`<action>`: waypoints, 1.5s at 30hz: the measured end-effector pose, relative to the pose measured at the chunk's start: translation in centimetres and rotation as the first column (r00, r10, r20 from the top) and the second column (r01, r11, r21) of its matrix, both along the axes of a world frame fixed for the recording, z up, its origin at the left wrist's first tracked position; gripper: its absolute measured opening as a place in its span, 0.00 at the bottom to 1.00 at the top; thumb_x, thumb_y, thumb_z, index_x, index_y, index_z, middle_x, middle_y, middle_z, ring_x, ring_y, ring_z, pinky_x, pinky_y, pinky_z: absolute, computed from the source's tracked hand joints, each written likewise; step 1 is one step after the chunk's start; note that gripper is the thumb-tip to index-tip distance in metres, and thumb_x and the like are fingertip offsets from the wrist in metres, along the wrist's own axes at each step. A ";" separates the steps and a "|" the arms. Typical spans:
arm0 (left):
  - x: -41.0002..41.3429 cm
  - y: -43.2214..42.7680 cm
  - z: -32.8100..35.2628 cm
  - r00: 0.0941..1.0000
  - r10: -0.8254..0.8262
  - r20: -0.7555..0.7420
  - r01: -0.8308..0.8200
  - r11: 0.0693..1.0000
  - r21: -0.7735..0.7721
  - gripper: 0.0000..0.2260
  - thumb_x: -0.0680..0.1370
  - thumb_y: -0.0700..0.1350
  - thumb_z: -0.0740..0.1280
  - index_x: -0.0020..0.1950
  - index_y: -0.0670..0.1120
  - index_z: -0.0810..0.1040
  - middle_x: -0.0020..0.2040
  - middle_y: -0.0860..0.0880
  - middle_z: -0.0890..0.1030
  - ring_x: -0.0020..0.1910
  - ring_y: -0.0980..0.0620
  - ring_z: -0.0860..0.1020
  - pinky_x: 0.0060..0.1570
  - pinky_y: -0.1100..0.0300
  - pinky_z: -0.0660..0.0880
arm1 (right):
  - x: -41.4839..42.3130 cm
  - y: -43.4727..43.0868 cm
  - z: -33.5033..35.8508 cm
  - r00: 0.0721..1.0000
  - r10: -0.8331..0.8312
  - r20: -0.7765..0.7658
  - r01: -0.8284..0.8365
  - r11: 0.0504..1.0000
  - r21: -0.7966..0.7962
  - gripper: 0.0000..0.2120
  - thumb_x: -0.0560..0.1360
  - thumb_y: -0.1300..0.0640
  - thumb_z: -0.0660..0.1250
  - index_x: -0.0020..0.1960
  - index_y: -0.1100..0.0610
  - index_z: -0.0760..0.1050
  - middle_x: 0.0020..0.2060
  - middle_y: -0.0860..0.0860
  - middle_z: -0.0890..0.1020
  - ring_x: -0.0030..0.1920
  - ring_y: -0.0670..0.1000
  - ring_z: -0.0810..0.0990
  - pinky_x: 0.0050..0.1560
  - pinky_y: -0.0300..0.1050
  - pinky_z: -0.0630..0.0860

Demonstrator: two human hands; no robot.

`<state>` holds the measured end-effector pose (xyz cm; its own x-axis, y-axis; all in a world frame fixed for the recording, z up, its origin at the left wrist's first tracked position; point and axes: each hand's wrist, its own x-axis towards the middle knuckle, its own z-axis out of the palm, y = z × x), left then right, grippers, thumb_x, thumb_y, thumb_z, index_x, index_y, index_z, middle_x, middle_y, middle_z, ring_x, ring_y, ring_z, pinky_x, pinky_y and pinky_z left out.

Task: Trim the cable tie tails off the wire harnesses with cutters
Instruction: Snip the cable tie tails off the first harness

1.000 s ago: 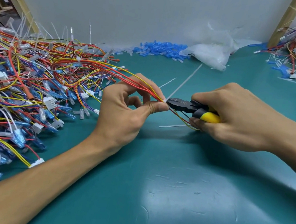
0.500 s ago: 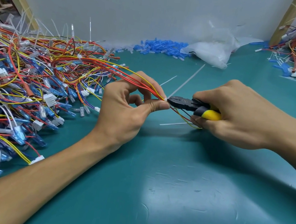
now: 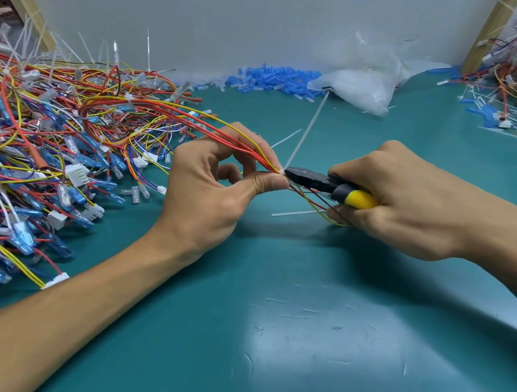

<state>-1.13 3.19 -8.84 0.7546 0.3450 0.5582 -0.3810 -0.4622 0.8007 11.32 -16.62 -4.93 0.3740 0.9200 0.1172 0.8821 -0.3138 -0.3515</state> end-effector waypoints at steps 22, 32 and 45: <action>0.3 0.3 -0.2 0.999 0.013 -0.048 -0.011 0.999 0.032 0.10 0.69 0.38 0.81 0.39 0.44 0.80 0.38 0.44 0.82 0.37 0.39 0.78 0.30 0.49 0.68 | 0.6 -0.1 -0.4 0.961 -0.024 0.276 0.025 1.000 0.003 0.13 0.73 0.56 0.70 0.35 0.54 0.68 0.24 0.53 0.69 0.30 0.60 0.69 0.29 0.52 0.67; 0.5 0.1 -0.4 0.995 0.016 -0.097 -0.016 1.000 0.006 0.12 0.67 0.39 0.83 0.38 0.43 0.80 0.36 0.44 0.82 0.35 0.40 0.77 0.30 0.50 0.67 | 0.2 -0.2 -0.1 0.947 -0.032 0.320 0.049 0.998 -0.046 0.14 0.76 0.52 0.66 0.35 0.52 0.67 0.27 0.53 0.71 0.31 0.61 0.71 0.31 0.57 0.72; 0.6 -0.1 0.0 0.996 0.008 -0.089 -0.007 1.000 0.011 0.13 0.69 0.41 0.81 0.44 0.43 0.79 0.41 0.49 0.81 0.40 0.36 0.77 0.31 0.38 0.69 | -0.5 0.0 -0.6 0.975 -0.019 0.222 0.024 1.000 -0.018 0.21 0.78 0.41 0.59 0.33 0.54 0.65 0.23 0.52 0.67 0.27 0.58 0.68 0.26 0.51 0.65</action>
